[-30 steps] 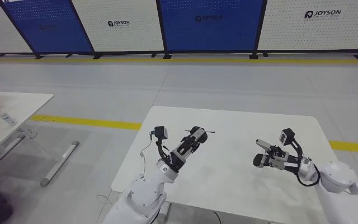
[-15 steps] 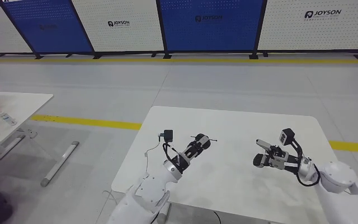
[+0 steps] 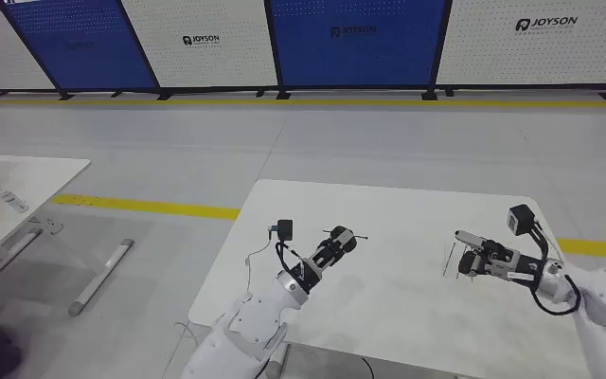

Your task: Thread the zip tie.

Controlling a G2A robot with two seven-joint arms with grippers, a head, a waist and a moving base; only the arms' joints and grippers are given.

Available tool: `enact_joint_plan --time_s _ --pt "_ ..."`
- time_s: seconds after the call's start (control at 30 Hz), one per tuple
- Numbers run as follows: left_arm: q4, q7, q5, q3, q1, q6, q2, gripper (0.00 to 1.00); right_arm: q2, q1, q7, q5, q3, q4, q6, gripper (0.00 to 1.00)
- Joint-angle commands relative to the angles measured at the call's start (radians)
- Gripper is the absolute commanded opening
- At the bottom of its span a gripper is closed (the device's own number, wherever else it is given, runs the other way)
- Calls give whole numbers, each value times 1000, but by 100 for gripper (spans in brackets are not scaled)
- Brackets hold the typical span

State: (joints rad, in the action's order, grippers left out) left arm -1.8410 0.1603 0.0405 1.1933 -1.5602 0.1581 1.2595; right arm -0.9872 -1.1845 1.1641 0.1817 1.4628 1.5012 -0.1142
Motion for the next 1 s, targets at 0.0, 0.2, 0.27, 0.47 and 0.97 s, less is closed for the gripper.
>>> enact_joint_plan --time_s 0.0,0.2,0.27,0.47,0.97 --pt "0 0 0 0 0 0 0 0 15 -13 25 -95 36 64 -38 100" --pt "0 0 0 0 0 0 0 0 37 -5 66 -317 19 131 -101 100" --pt "0 0 0 0 0 0 0 0 37 -2 59 -321 16 130 -105 100" --pt "0 0 0 0 0 0 0 0 37 -2 59 -321 16 130 -105 100" --pt "0 0 0 0 0 0 0 0 42 92 82 -600 -142 89 -45 100"
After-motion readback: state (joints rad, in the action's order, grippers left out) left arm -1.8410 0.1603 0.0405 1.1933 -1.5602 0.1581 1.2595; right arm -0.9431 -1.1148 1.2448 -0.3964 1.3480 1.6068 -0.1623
